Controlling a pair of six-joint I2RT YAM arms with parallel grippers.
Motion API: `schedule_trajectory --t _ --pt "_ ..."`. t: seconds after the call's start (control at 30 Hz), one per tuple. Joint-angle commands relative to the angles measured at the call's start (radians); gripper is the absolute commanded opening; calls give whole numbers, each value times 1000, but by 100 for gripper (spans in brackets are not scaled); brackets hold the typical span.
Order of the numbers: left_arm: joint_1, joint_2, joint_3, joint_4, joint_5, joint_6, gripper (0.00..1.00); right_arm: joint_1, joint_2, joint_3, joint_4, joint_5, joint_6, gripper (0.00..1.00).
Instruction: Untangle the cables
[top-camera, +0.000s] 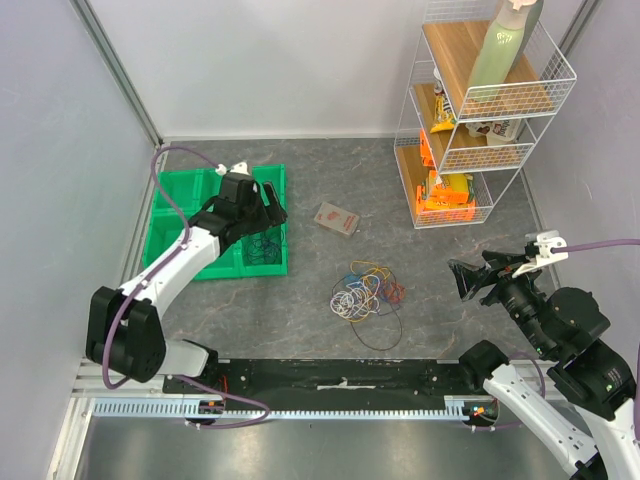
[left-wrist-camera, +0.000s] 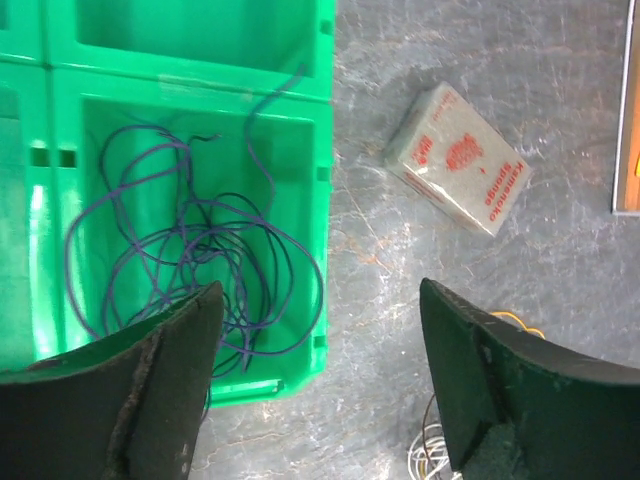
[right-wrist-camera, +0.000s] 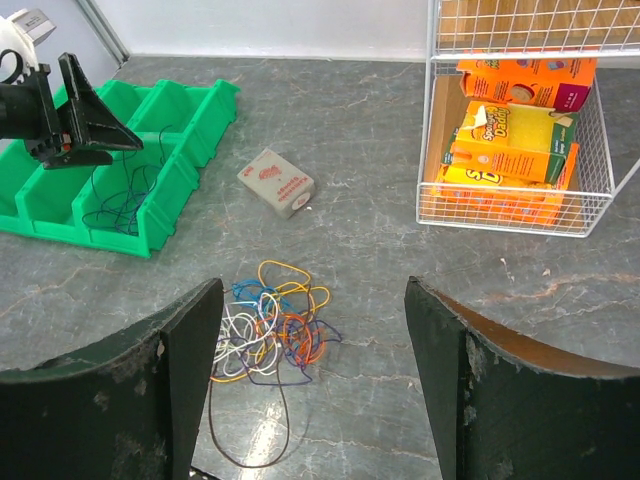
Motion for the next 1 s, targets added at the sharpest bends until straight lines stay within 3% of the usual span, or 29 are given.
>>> schedule_trajectory --t 0.0,0.13,0.27,0.33,0.57,0.97 --pt "-67 43 64 -27 52 78 79 0 -5 -10 44 -15 14 81" --pt "-127 82 58 -41 -36 88 61 0 -8 -5 40 -21 19 81" --pt "-129 73 37 -41 -125 82 56 0 -13 6 25 -9 17 81" --pt "-120 63 29 -33 -162 62 49 0 -13 4 23 -7 16 81" --pt "-43 95 35 59 -82 -27 25 0 -4 -11 40 -27 22 81" --pt "60 391 63 102 -30 -51 11 0 -13 -7 35 -27 25 81"
